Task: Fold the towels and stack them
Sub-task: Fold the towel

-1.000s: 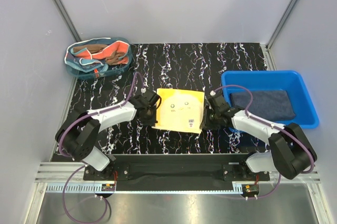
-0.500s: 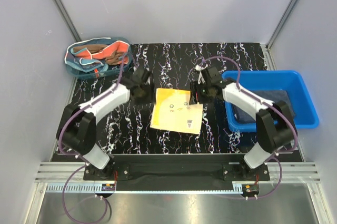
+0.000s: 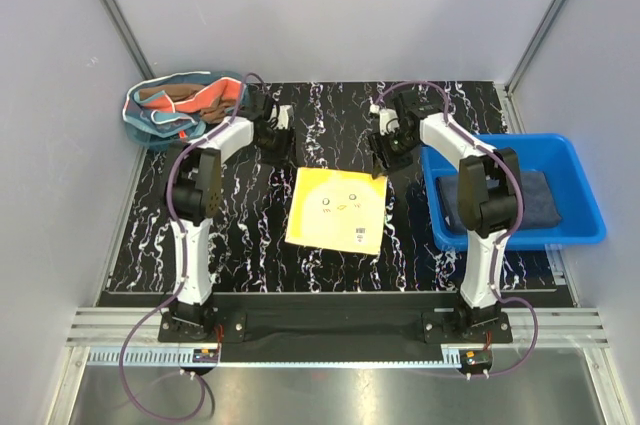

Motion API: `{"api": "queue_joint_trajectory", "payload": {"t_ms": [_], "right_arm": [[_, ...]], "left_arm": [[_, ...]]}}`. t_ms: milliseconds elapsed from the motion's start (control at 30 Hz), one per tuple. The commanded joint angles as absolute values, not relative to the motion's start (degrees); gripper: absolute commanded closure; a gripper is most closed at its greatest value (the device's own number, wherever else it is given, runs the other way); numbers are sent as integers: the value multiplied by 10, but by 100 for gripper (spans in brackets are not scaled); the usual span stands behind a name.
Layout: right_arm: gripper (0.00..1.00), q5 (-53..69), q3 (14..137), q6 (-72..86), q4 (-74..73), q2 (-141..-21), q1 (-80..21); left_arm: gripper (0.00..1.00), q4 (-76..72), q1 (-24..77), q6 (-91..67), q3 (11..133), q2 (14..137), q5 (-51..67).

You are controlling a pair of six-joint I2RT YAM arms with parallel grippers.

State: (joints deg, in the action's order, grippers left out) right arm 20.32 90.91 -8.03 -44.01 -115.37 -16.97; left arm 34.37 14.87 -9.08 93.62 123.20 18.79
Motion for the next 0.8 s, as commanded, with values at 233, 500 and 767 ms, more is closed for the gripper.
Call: {"api": "queue_joint_trajectory", "payload": {"t_ms": [233,500,767], "right_arm": [[45,299,1004,-212,-545,-1247,-140],[52,304,1053,-243,-575,-1297,-133],[41,287,1102,-261,-601,-1315,-125]], "left_arm": [[44,348,153,-4,974,1272,287],[50,371,152,11,1022,1307,299],[67,403,152,32,1067,1324,287]]}}
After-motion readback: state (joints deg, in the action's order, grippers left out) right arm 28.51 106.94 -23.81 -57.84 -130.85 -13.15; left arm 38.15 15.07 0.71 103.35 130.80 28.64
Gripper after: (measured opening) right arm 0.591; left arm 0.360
